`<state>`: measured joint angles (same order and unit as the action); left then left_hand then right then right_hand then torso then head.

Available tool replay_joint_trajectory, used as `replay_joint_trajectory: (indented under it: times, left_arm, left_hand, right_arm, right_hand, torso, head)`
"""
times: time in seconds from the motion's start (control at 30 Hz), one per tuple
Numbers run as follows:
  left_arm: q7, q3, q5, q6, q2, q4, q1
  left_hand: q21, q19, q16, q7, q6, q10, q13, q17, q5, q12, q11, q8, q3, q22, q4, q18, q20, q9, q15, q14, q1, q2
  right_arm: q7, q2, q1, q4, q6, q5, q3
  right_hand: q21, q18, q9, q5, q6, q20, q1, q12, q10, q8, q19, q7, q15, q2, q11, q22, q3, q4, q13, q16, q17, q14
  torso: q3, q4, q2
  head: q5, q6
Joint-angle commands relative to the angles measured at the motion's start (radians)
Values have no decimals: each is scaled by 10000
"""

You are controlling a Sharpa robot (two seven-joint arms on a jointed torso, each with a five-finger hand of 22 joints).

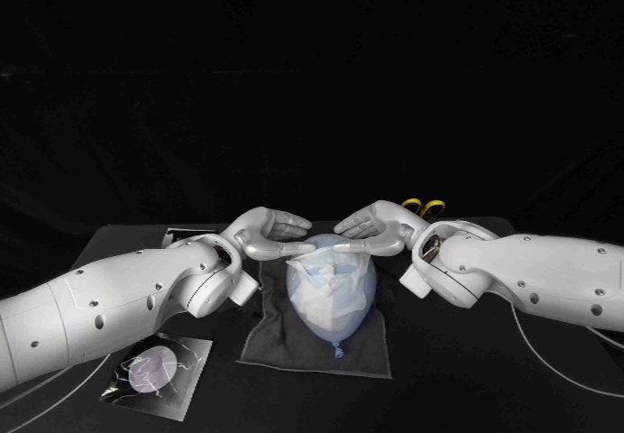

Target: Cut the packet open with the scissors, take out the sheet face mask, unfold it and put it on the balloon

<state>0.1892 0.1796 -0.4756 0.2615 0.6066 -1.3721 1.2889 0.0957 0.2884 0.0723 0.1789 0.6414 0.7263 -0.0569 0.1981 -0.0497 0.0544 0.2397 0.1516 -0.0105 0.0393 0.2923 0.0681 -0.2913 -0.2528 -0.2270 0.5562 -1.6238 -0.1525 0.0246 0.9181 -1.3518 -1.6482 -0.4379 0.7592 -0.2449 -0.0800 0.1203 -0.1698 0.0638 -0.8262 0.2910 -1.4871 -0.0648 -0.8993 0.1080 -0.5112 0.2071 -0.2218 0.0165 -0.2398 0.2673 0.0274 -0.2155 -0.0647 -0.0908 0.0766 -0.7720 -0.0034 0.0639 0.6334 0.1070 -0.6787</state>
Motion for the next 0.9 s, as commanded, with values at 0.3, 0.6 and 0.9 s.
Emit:
replay_joint_trajectory:
  times: [0.3,0.6,0.9]
  left_arm:
    - [17,-4,8,-130,-114,49,-75]
    - [297,-3,621,-89,-95,-6,-88]
    - [342,-3,810,-160,-99,-44,-91]
  left_hand:
    - [-59,100,23,853,349,385,-30,-17,8,60,-53,128,-254,14,0,472,2,-44,43,279,-154,130]
    - [-167,10,-67,971,514,593,-25,-162,-1,42,32,128,486,12,68,514,-29,58,-12,461,2324,166]
    - [-233,-81,-120,1024,451,442,-13,-271,-5,25,55,59,783,3,76,466,-31,181,-22,499,3650,320]
  right_arm:
    - [33,-20,49,3,-130,238,-20]
    - [12,-28,60,4,-155,287,-20]
    - [-50,-28,68,-12,-120,371,-20]
  right_hand:
    - [-258,327,19,-66,-636,-4,-253,-49,-707,268,-913,620,206,-465,215,195,-505,408,2,-324,91,-747]
    - [-393,482,102,-81,-1163,-4,-164,-11,-1148,399,-1327,357,366,-691,428,160,-1243,337,13,-451,92,-1056]
    - [-475,552,175,-107,-1354,-7,-144,6,-1376,400,-1515,261,443,-527,517,96,-1811,331,20,-507,91,-1224]
  torso:
    - [3,4,-4]
    - [0,7,-3]
    - [-1,9,0]
  head:
    - [42,-88]
    - [43,-85]
    - [58,-35]
